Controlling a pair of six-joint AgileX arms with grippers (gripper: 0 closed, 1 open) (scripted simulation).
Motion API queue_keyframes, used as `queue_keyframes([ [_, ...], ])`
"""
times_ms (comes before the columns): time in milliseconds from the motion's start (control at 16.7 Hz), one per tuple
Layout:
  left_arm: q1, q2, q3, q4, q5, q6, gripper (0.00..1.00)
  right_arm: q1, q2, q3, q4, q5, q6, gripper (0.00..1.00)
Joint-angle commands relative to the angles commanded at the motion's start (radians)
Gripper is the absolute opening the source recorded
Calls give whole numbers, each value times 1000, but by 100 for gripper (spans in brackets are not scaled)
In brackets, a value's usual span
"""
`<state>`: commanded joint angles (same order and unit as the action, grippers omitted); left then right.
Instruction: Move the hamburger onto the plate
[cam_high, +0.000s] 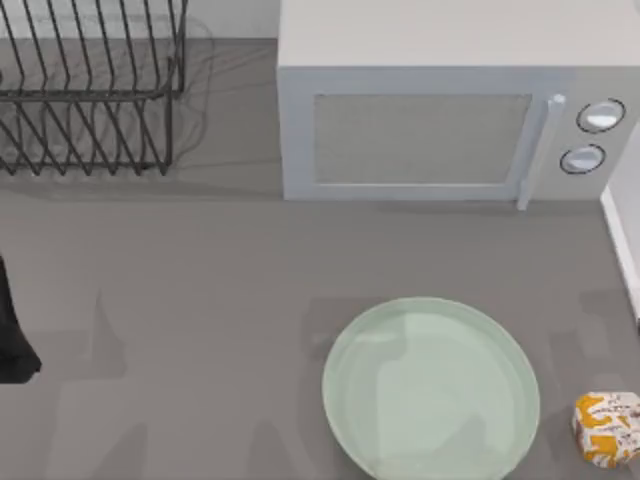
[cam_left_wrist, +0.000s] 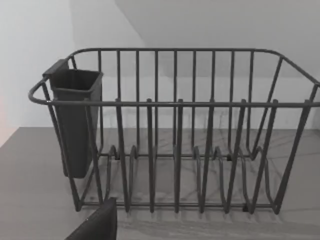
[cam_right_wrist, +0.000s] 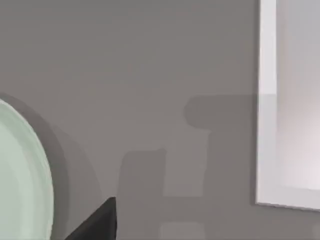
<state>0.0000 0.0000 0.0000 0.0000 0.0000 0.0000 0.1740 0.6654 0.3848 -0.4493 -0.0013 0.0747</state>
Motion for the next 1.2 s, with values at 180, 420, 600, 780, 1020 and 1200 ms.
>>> queue_keyframes([
  [180, 0, 0, 0, 0, 0, 0, 100, 65, 260, 140, -173, -3, 30, 100],
  [420, 0, 0, 0, 0, 0, 0, 100, 140, 543, 305, -366, -4, 61, 100],
  [600, 0, 0, 0, 0, 0, 0, 100, 179, 693, 396, -466, -2, 78, 100],
  [780, 0, 0, 0, 0, 0, 0, 100, 198, 761, 440, -512, -1, 85, 100],
  [1020, 0, 0, 0, 0, 0, 0, 100, 199, 765, 442, -514, -1, 86, 100],
  [1200, 0, 0, 0, 0, 0, 0, 100, 196, 772, 429, -496, -1, 85, 100],
])
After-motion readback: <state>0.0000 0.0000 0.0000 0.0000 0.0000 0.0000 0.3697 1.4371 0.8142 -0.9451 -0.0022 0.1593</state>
